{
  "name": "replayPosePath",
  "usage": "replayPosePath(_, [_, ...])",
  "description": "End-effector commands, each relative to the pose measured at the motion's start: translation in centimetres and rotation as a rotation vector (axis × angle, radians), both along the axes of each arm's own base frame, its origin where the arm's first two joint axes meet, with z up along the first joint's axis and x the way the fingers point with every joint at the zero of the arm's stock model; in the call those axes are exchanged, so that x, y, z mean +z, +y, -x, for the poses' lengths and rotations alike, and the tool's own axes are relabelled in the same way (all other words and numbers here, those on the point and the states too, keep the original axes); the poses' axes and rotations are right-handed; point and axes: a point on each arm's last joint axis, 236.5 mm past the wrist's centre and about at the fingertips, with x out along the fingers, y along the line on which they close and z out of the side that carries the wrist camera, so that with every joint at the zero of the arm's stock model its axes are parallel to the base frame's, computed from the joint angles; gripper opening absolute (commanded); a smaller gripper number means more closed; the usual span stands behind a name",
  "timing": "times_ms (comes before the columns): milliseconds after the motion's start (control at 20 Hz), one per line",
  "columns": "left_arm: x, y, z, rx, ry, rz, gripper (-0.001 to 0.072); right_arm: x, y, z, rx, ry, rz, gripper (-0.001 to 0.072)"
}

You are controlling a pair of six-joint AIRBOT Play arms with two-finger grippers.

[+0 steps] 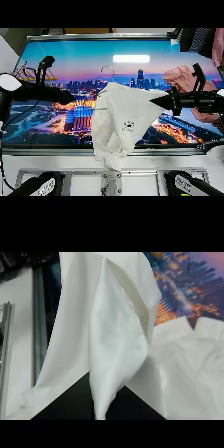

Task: Fold the clothes and pants, and hang the long-sleeved shirts on hangers.

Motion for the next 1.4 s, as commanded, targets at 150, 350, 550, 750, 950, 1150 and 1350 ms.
replayPosePath(150, [-7.0,-4.5,3.7,0.125,0.183,0.157,0.0720,3.1,-0.6,-2.0,-0.141,-0.036,-0.052,0.0009])
replayPosePath(350, [-10.1,-8.2,5.3,0.110,0.167,0.156,0.0720,3.0,-0.7,-2.3,-0.160,0.006,-0.062,0.0009])
replayPosePath(550, [-13.4,-9.0,6.9,0.251,0.271,0.174,0.0720,3.0,-0.8,-2.5,-0.171,0.008,-0.062,0.0009])
replayPosePath(750, [-16.1,-10.8,9.1,0.208,0.365,0.186,0.0720,2.9,-0.9,-2.6,-0.174,0.007,-0.061,0.0009])
replayPosePath(950, [-17.7,-11.8,7.4,0.190,0.396,0.223,0.0654,2.9,-0.9,-2.6,-0.173,0.007,-0.061,0.0010])
replayPosePath(1150, [-17.2,-13.3,6.9,0.093,0.436,0.238,0.0613,2.9,-0.9,-2.6,-0.173,0.007,-0.060,0.0010])
replayPosePath(1350, [-17.5,-13.9,7.1,0.077,0.447,0.234,0.0612,2.9,-0.9,-2.6,-0.173,0.007,-0.060,0.0010])
